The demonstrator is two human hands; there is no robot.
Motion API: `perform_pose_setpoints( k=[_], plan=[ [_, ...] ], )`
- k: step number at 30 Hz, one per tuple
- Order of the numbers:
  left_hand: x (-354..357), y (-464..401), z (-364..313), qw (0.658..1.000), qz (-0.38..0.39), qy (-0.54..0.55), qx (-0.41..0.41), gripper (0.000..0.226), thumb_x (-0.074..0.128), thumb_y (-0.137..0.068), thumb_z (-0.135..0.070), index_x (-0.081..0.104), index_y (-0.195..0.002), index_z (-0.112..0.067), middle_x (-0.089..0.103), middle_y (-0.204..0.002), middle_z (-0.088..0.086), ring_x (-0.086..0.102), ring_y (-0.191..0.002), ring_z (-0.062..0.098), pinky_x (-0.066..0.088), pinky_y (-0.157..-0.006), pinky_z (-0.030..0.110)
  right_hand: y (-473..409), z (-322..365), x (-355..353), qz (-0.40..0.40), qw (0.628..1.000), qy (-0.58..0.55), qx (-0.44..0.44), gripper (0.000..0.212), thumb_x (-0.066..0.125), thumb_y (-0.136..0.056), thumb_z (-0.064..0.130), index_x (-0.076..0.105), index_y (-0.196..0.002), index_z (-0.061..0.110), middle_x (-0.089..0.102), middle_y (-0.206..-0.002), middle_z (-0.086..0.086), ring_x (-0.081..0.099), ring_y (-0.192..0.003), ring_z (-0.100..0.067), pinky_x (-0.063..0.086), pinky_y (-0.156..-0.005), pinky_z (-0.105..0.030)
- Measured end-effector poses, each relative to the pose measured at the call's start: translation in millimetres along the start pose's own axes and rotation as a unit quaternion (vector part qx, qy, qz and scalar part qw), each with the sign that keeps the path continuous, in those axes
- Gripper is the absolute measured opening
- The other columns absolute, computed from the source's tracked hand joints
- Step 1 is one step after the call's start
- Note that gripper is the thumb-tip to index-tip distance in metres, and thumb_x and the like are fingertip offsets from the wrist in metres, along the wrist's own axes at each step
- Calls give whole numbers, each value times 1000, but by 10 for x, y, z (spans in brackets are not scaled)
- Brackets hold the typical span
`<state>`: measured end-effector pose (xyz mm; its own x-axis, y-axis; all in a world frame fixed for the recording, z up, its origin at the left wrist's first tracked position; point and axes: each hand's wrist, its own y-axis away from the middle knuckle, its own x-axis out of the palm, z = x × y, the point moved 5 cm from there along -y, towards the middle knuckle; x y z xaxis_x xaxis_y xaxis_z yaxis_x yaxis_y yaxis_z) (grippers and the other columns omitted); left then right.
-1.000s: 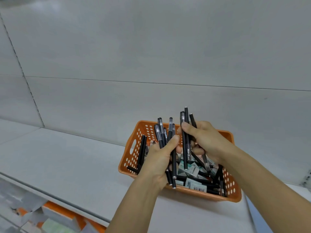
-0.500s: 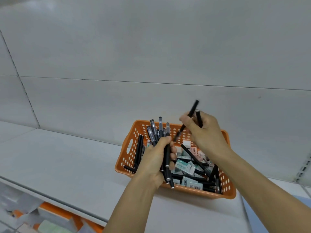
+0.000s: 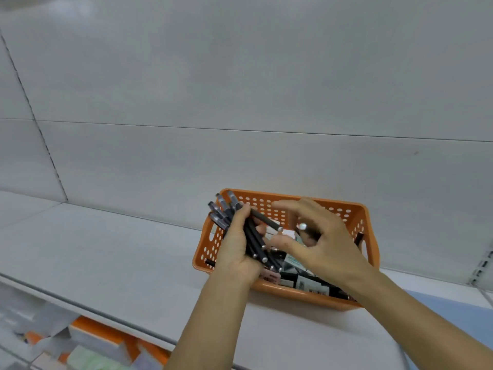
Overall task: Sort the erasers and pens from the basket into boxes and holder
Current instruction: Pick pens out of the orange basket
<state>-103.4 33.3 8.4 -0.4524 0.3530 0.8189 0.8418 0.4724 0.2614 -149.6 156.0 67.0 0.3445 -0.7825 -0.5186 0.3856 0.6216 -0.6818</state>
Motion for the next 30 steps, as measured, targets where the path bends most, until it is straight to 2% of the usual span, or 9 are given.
perform_pose_setpoints(
  k=[2, 6, 9, 13, 17, 21, 25, 27, 30],
  plan=[
    [-27, -8, -97, 999, -22, -1, 31, 12, 66, -88, -22, 66, -89, -10, 71, -74, 4, 66, -66, 14, 54, -63, 30, 41, 21, -109, -75, 993, -81, 28, 14, 66, -89, 17, 71, -102, 16, 57, -73, 19, 48, -55, -2, 34, -53, -9],
    [42, 75, -96, 997, 20, -67, 33, 19, 57, -95, -18, 64, -100, -1, 75, -89, 13, 74, -76, 23, 57, -76, 42, -128, -75, -150, -141, 916, -287, 240, 33, 43, -101, 27, 70, -96, 9, 56, -73, -10, 48, -55, -20, 39, -48, -27],
    [77, 136, -43, 989, 56, -134, 29, 20, 59, -94, -16, 66, -83, -1, 69, -72, 11, 67, -60, 20, 57, -59, 34, -239, -67, -196, -144, 946, -153, 246, 50, 29, -104, 43, 72, -95, 17, 63, -83, -1, 58, -74, -10, 42, -69, -23],
    [37, 180, -40, 988, 62, -137, 43, 15, 60, -93, -13, 64, -81, -4, 63, -67, 8, 62, -58, 18, 56, -55, 31, -171, 22, -255, -182, 969, -69, 152, 46, 33, -97, 51, 66, -87, 20, 55, -62, 25, 51, -63, 2, 38, -69, -19],
    [65, 231, 60, 990, 84, -115, 7, 24, 62, -91, -15, 64, -106, 4, 70, -83, 13, 68, -65, 19, 59, -58, 29, -9, 94, -90, -159, 974, -93, 132, 22, 53, -95, 33, 72, -96, 21, 69, -79, 14, 61, -73, 2, 43, -67, -8],
    [84, 227, 196, 991, 118, -69, -15, 37, 64, -89, -17, 61, -122, -2, 67, -118, 21, 66, -108, 33, 51, -97, 48, 258, 5, 147, -114, 980, -107, 127, 27, 51, -97, 42, 72, -112, 32, 65, -120, 16, 51, -123, -3, 40, -104, -26],
    [176, 315, 338, 989, 131, -69, -14, 29, 63, -89, -14, 66, -115, -2, 68, -116, 20, 65, -110, 33, 46, -102, 51, 457, -6, 122, -71, 976, -132, 159, 43, 34, -93, 58, 57, -128, 47, 45, -142, 24, 34, -137, 2, 33, -114, -41],
    [279, 378, 348, 987, 133, -87, 34, 12, 61, -90, -6, 72, -94, -4, 73, -101, 16, 71, -96, 27, 53, -93, 46, 544, 78, 15, -134, 943, -249, 173, 45, 38, -94, 58, 54, -133, 41, 55, -133, 22, 48, -128, 2, 41, -107, -32],
    [536, 485, 471, 971, 162, -136, 110, 10, 61, -88, -4, 71, -86, -8, 74, -89, 11, 72, -84, 21, 60, -81, 38, 691, 13, -92, -231, 752, -557, 268, 56, 33, -94, 62, 63, -126, 26, 66, -126, 1, 61, -119, -18, 45, -101, -42]
  ],
)
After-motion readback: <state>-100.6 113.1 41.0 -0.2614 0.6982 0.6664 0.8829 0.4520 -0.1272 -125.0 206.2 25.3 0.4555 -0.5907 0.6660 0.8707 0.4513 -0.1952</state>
